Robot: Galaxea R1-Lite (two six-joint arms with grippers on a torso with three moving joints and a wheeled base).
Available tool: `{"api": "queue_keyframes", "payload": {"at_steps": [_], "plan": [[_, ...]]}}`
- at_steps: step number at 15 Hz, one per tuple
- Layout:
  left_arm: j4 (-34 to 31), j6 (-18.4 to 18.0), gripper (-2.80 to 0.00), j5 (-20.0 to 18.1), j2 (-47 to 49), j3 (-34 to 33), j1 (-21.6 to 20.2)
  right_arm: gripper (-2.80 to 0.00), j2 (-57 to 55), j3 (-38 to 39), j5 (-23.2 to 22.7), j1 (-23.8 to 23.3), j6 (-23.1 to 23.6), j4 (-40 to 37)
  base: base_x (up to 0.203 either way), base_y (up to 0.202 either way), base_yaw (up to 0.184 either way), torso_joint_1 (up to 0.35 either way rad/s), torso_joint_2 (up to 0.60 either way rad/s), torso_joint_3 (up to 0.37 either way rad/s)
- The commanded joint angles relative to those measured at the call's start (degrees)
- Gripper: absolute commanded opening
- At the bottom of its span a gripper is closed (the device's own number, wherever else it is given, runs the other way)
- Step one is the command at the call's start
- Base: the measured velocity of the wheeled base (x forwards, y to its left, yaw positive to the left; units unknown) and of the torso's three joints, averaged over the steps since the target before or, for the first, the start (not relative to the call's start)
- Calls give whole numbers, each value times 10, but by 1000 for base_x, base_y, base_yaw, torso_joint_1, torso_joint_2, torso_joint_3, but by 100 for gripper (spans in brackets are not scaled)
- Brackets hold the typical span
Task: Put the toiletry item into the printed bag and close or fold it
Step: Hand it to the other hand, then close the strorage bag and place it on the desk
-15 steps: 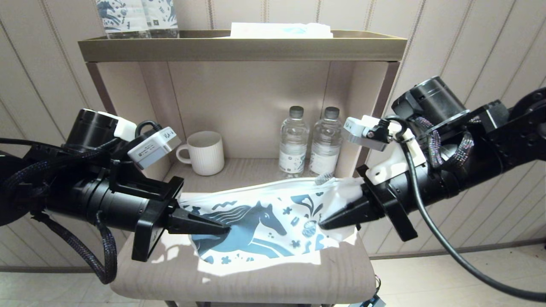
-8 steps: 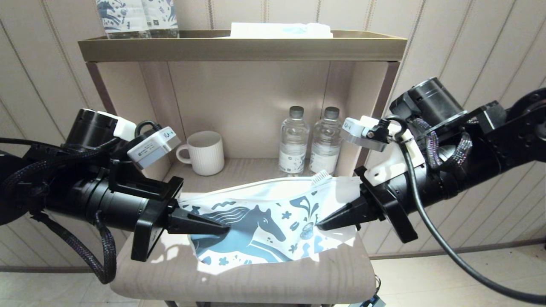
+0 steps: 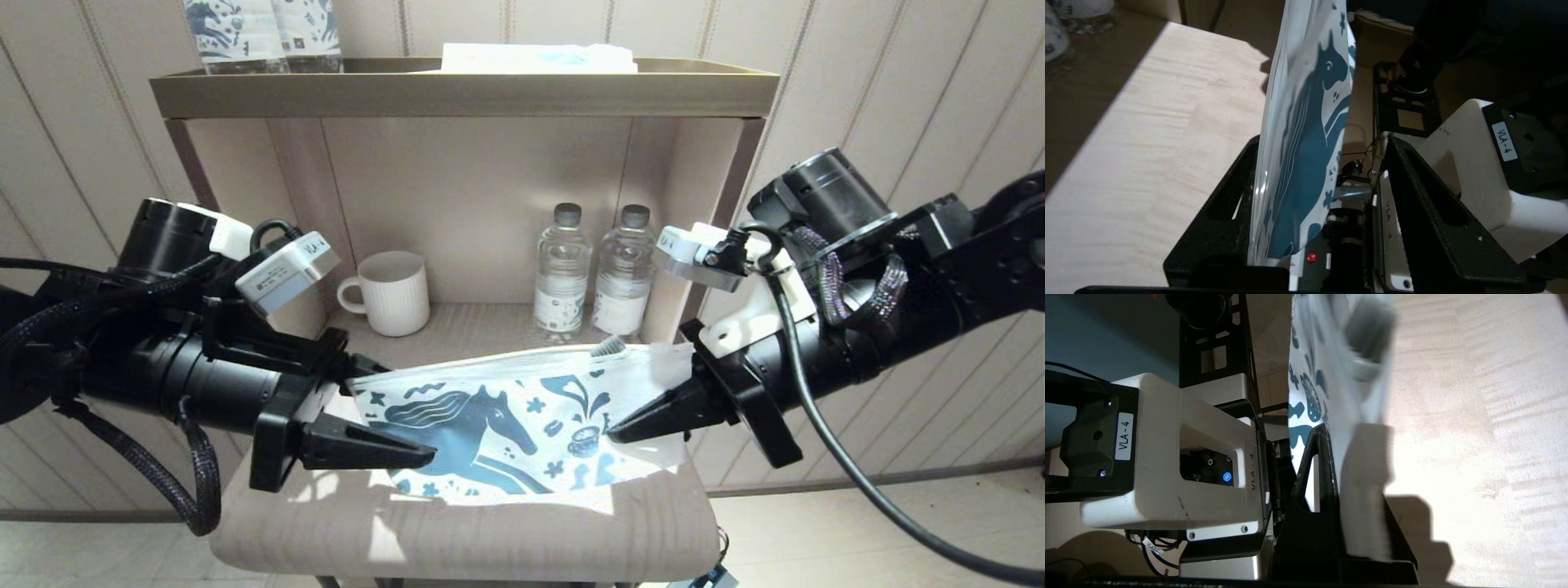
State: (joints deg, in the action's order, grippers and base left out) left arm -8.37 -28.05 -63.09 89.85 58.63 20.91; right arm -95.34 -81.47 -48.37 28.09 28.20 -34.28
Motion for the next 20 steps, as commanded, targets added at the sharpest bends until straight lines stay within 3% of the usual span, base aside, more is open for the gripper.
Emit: {"api": "queue_keyframes", "payload": {"at_steps": [1,3,5,8,13,15,19,20], "plan": [[-1,-1,0,-5,-9,11,-25,-280,7,4,0,-2,2,-2,0,0,0,0,0,0],[-1,1,0,-23,-23,31,-71,-280,20,7,15,-4,1,3,0,0,0,0,0,0],[-2,4,0,-58,-36,44,-111,-280,36,42,67,-3,2,58,0,0,0,0,0,0],[-2,1,0,-60,-38,40,-112,-280,43,88,175,17,3,138,0,0,0,0,0,0],[-5,15,0,-50,-31,51,-91,-280,36,120,241,31,3,159,0,0,0,0,0,0],[-2,72,0,-4,-31,65,-62,-280,33,123,244,30,3,182,0,0,0,0,0,0],[5,232,0,115,-20,132,-12,-280,30,116,244,40,2,182,0,0,0,0,0,0],[13,251,-280,148,-17,135,1,-280,30,116,245,44,1,182,0,0,0,0,0,0]]}}
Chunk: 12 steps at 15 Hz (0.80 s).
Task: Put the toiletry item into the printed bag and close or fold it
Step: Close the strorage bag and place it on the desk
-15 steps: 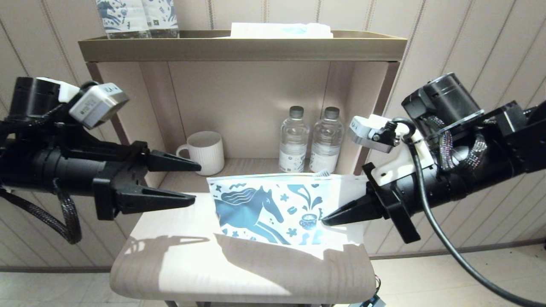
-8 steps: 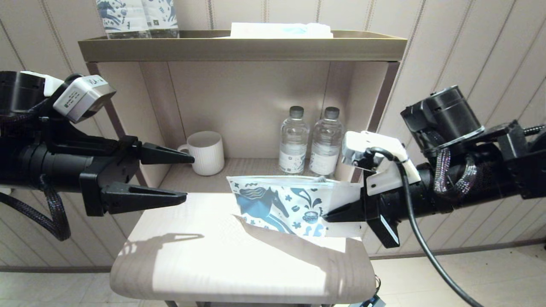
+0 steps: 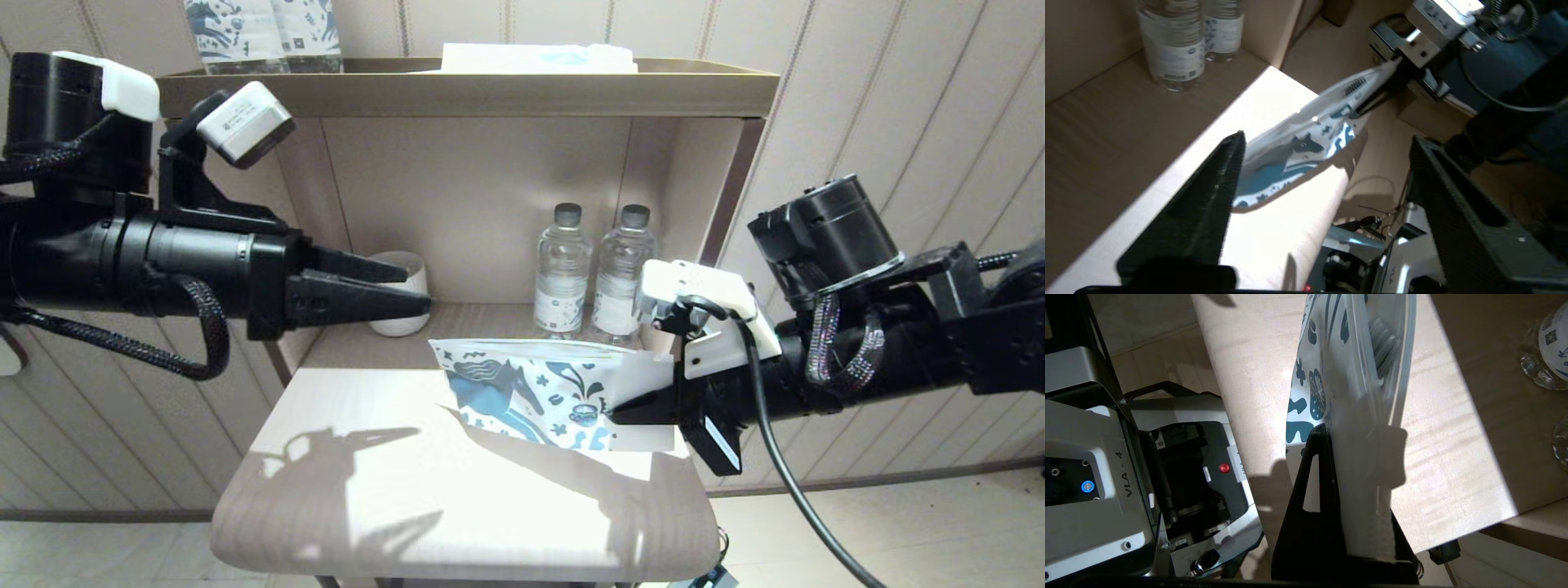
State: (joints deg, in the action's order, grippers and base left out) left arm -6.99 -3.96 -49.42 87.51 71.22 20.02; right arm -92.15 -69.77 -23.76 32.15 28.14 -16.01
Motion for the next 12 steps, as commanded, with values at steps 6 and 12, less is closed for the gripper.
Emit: {"api": "queue_keyframes", "payload": {"at_steps": [6,12], "plan": [[37,55,-280,124,51,-15,132,-280,-7,-11,-1,22,-1,0,0,0,0,0,0,0],[151,141,-280,150,56,-33,144,-280,-27,-10,-1,56,-6,29,0,0,0,0,0,0]]}}
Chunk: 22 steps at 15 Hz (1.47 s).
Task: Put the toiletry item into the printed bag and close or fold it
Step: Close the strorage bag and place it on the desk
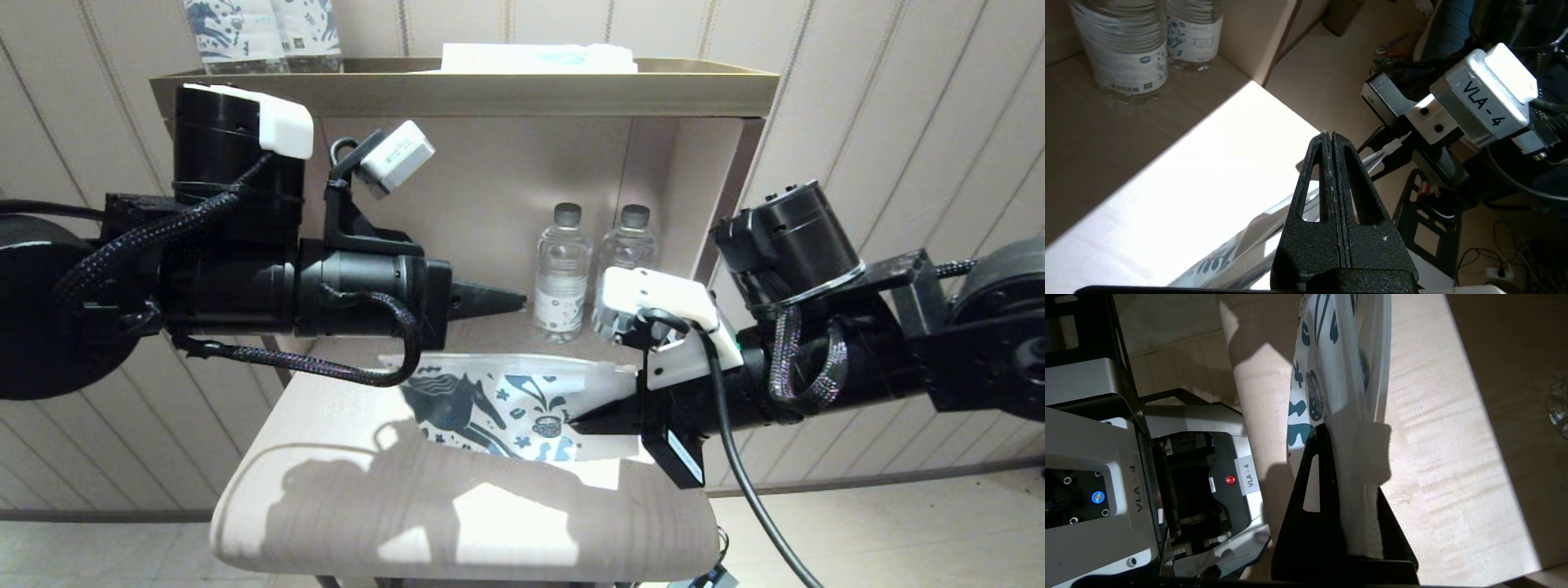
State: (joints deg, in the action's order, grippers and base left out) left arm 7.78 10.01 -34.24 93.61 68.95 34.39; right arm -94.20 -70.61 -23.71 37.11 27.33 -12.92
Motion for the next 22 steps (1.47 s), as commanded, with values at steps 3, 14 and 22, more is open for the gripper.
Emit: {"api": "queue_keyframes", "payload": {"at_steps": [3,14,22], "plan": [[14,-6,-280,-37,-11,-14,-3,-280,-11,-2,-8,16,3,-8,0,0,0,0,0,0],[-8,-16,-280,-247,-66,-33,-60,-280,-36,-76,-59,9,37,-101,0,0,0,0,0,0],[-235,-447,-280,-267,-31,-51,-84,-280,-44,-137,-30,16,106,-237,0,0,0,0,0,0]]}}
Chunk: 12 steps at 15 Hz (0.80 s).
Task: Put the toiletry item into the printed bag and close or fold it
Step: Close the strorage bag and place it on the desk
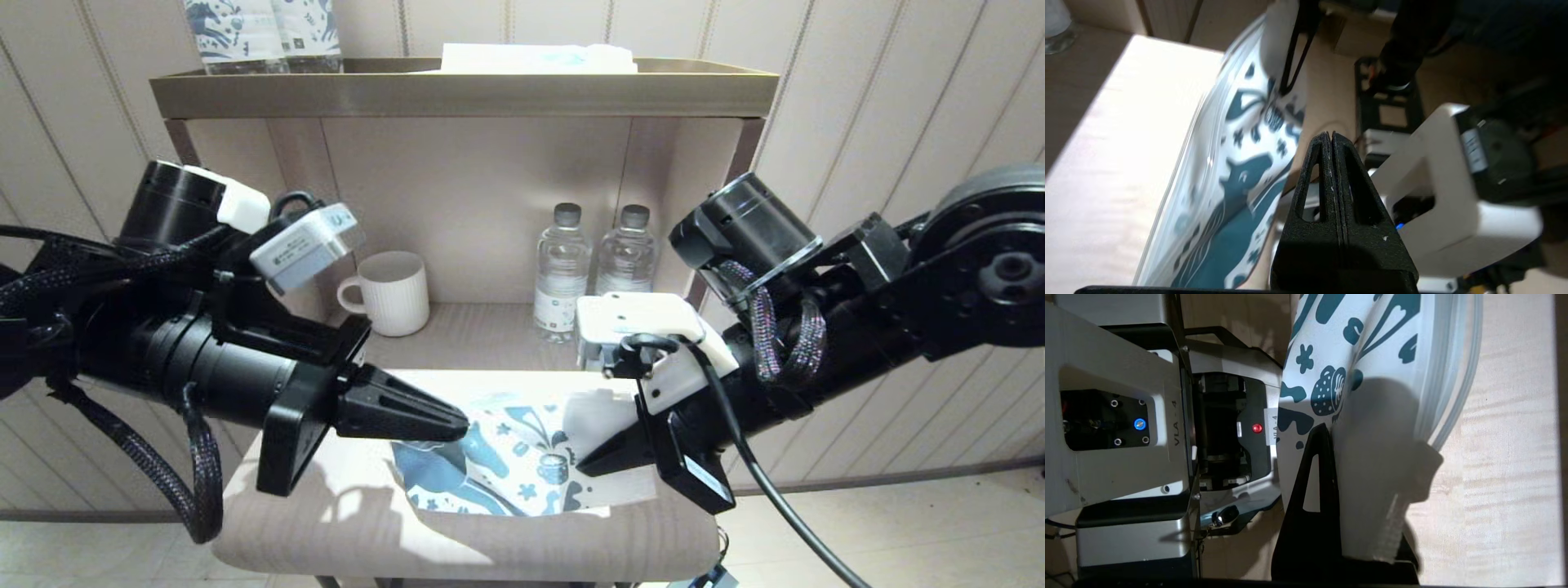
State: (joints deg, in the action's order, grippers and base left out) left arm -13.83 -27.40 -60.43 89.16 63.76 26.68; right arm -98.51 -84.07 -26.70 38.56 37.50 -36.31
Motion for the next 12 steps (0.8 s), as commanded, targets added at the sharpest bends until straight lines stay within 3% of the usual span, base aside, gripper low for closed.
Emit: {"api": "queue_keyframes", "payload": {"at_steps": [1,5,10,12], "plan": [[-38,-99,-280,13,21,6,-19,-280,-2,-2,7,6,6,-3,0,0,0,0,0,0],[-37,-97,-280,27,25,29,-28,-280,-28,-24,35,48,7,1,0,0,0,0,0,0],[-38,-70,-280,13,15,59,-67,-280,-43,-64,61,89,7,-2,0,0,0,0,0,0],[-40,-68,-280,-13,5,60,-73,-280,-39,-72,63,107,7,-3,0,0,0,0,0,0]]}}
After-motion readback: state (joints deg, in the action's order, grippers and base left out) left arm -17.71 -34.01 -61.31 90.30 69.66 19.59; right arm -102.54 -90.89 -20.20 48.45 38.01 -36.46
